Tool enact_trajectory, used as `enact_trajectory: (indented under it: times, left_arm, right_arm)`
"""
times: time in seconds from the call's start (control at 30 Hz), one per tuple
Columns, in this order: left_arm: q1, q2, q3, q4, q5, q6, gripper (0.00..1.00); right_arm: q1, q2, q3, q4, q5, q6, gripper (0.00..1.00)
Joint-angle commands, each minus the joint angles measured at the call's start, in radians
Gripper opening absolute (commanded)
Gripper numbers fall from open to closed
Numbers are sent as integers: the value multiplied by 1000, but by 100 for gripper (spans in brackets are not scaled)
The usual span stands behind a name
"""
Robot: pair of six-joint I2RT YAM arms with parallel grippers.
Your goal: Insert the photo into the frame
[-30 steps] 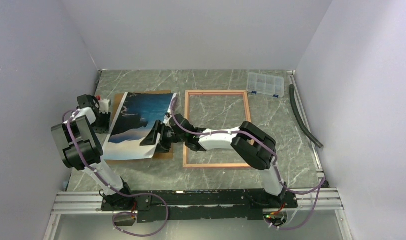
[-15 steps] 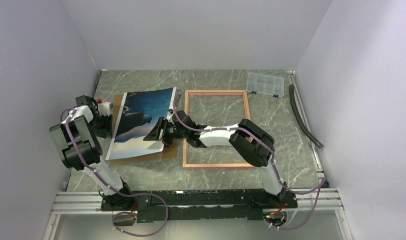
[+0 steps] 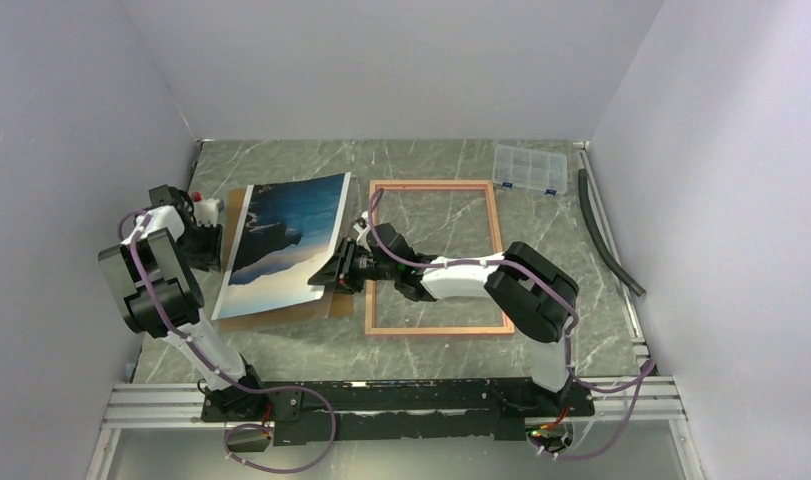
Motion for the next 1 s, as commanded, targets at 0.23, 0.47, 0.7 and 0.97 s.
enact_trajectory:
  times: [0.23, 0.47, 0.7, 0.97]
  left_arm:
    - [-4, -5, 33, 10, -10, 14, 39]
    - [-31, -15, 8, 25, -12, 6, 39]
    - [-59, -28, -11, 30, -15, 3, 39]
    - [-84, -32, -14, 34, -28, 1, 38]
  right_arm:
    - [-29, -113, -32, 25, -7, -44, 8]
    - [-44, -183, -43, -67, -18, -116, 14]
    - [-68, -207, -88, -53, -37, -105, 24]
    - [-84, -228, -134, -51, -33, -89, 24]
